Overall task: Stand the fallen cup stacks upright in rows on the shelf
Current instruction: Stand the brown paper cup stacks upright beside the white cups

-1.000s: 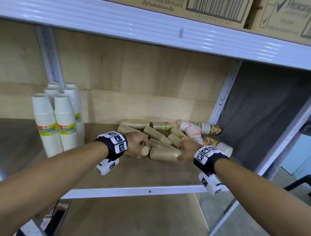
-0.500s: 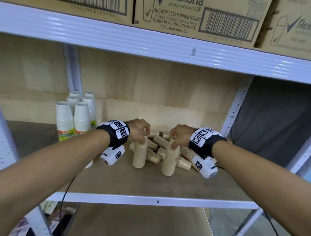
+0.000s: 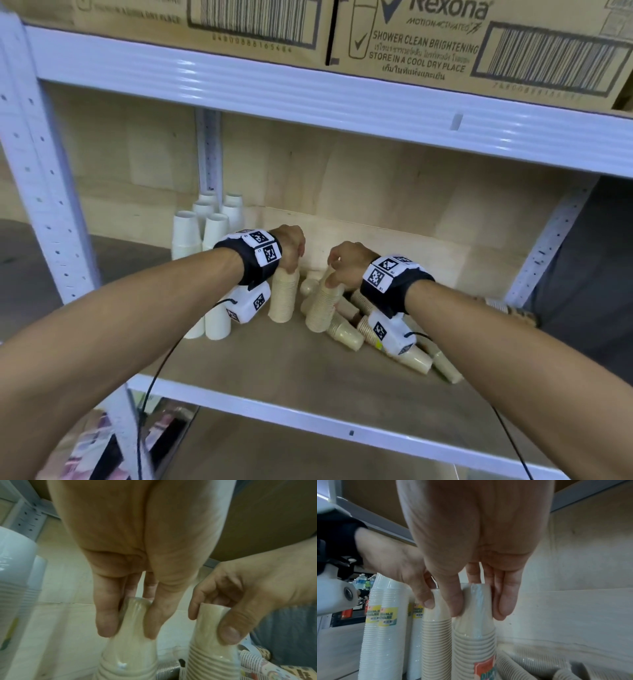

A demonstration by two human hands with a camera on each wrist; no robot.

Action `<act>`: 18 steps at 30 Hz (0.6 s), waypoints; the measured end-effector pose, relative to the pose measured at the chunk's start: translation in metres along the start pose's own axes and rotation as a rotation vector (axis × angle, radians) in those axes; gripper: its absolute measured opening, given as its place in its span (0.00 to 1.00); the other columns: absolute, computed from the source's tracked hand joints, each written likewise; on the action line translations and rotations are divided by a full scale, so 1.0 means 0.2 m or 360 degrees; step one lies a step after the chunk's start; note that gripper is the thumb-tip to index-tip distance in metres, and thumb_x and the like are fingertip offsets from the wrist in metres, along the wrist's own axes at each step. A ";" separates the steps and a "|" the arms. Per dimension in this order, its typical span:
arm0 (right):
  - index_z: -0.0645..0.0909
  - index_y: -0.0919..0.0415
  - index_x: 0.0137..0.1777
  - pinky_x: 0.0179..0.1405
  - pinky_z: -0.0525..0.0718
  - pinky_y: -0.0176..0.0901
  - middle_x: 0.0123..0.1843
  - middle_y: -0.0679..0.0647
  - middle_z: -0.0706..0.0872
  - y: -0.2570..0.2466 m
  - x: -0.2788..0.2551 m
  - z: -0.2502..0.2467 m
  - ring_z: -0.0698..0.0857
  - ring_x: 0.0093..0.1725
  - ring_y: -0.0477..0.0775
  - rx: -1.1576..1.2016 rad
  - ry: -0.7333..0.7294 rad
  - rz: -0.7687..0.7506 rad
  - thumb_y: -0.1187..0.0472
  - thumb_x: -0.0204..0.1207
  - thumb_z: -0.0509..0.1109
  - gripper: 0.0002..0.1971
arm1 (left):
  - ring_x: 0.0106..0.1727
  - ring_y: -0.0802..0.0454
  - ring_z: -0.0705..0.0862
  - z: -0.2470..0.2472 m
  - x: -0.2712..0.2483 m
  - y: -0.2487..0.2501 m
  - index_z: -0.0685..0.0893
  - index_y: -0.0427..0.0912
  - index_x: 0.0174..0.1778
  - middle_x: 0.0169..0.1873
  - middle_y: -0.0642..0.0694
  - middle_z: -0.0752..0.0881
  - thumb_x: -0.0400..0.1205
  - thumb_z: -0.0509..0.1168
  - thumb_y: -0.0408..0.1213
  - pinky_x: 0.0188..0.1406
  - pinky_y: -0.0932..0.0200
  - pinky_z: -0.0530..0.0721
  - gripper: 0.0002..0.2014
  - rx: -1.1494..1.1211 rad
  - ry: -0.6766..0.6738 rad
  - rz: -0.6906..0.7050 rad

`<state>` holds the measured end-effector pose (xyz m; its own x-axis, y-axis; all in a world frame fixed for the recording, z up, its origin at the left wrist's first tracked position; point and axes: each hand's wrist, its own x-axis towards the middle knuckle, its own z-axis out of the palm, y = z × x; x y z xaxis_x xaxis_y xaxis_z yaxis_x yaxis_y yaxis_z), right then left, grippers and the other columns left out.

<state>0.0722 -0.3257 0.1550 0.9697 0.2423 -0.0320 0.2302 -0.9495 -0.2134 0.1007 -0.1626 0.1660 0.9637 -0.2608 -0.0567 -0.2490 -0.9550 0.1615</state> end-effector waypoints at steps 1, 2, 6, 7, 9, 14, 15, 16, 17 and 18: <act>0.83 0.62 0.61 0.44 0.81 0.42 0.57 0.56 0.86 -0.02 0.02 0.01 0.85 0.52 0.55 0.0001 0.0011 -0.0006 0.56 0.68 0.80 0.22 | 0.63 0.49 0.82 0.00 0.01 -0.02 0.83 0.38 0.67 0.68 0.44 0.80 0.76 0.74 0.27 0.46 0.65 0.75 0.22 -0.0012 -0.0011 -0.0039; 0.83 0.62 0.61 0.43 0.81 0.42 0.57 0.56 0.87 -0.03 0.05 0.02 0.86 0.53 0.55 0.0006 0.0020 -0.0012 0.56 0.69 0.80 0.22 | 0.60 0.50 0.82 0.00 0.02 -0.03 0.84 0.38 0.67 0.68 0.44 0.80 0.75 0.74 0.27 0.46 0.65 0.75 0.22 -0.0031 -0.0011 -0.0063; 0.84 0.65 0.58 0.41 0.79 0.40 0.53 0.56 0.87 -0.08 0.14 0.07 0.86 0.50 0.56 0.0060 0.0019 -0.0044 0.60 0.69 0.80 0.19 | 0.53 0.52 0.80 0.03 0.05 -0.09 0.86 0.38 0.61 0.62 0.46 0.81 0.75 0.74 0.27 0.46 0.63 0.77 0.18 -0.0056 -0.0025 -0.0127; 0.84 0.65 0.55 0.40 0.78 0.40 0.50 0.55 0.85 -0.09 0.16 0.08 0.85 0.48 0.55 0.0074 -0.0004 -0.0060 0.60 0.69 0.80 0.17 | 0.52 0.53 0.79 0.05 0.06 -0.11 0.86 0.41 0.54 0.57 0.47 0.81 0.75 0.74 0.27 0.45 0.63 0.77 0.12 -0.0044 -0.0023 -0.0154; 0.81 0.61 0.45 0.35 0.77 0.38 0.43 0.53 0.82 -0.11 0.21 0.11 0.82 0.43 0.53 0.0074 -0.0043 -0.0076 0.60 0.68 0.80 0.11 | 0.46 0.55 0.76 0.08 0.07 -0.13 0.78 0.47 0.36 0.47 0.49 0.76 0.76 0.73 0.26 0.36 0.66 0.76 0.13 -0.0086 -0.0011 -0.0178; 0.67 0.55 0.26 0.24 0.68 0.37 0.29 0.48 0.71 -0.15 0.31 0.19 0.76 0.35 0.52 0.0083 -0.0091 -0.0111 0.61 0.68 0.80 0.22 | 0.48 0.52 0.79 0.15 0.07 -0.16 0.83 0.37 0.62 0.58 0.44 0.83 0.74 0.73 0.24 0.40 0.61 0.79 0.20 -0.0113 -0.0084 -0.0247; 0.66 0.55 0.26 0.23 0.67 0.37 0.28 0.48 0.70 -0.16 0.32 0.20 0.75 0.34 0.51 0.0083 -0.0098 -0.0118 0.61 0.68 0.80 0.23 | 0.49 0.51 0.79 0.16 0.07 -0.16 0.82 0.35 0.65 0.61 0.42 0.83 0.74 0.73 0.24 0.39 0.60 0.79 0.22 -0.0106 -0.0102 -0.0253; 0.66 0.55 0.26 0.23 0.66 0.38 0.28 0.48 0.70 -0.16 0.34 0.21 0.74 0.31 0.50 0.0088 -0.0108 -0.0130 0.60 0.68 0.81 0.23 | 0.50 0.51 0.79 0.18 0.06 -0.17 0.82 0.33 0.66 0.63 0.40 0.83 0.75 0.72 0.23 0.36 0.60 0.79 0.22 -0.0100 -0.0102 -0.0244; 0.66 0.54 0.26 0.22 0.66 0.38 0.28 0.47 0.70 -0.16 0.35 0.22 0.72 0.29 0.48 0.0095 -0.0123 -0.0139 0.59 0.67 0.81 0.23 | 0.50 0.50 0.79 0.19 0.07 -0.17 0.83 0.31 0.66 0.63 0.38 0.84 0.75 0.71 0.23 0.33 0.61 0.78 0.22 -0.0088 -0.0108 -0.0252; 0.66 0.54 0.27 0.22 0.65 0.38 0.28 0.47 0.69 -0.16 0.36 0.23 0.72 0.28 0.48 0.0104 -0.0133 -0.0148 0.59 0.68 0.81 0.23 | 0.50 0.49 0.79 0.20 0.07 -0.18 0.83 0.29 0.66 0.63 0.36 0.84 0.76 0.71 0.22 0.34 0.60 0.78 0.21 -0.0103 -0.0091 -0.0250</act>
<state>0.1307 -0.2689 0.1146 0.9337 0.3468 -0.0895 0.3101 -0.9078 -0.2822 0.1183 -0.1378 0.1211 0.9827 -0.1188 -0.1418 -0.0875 -0.9740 0.2092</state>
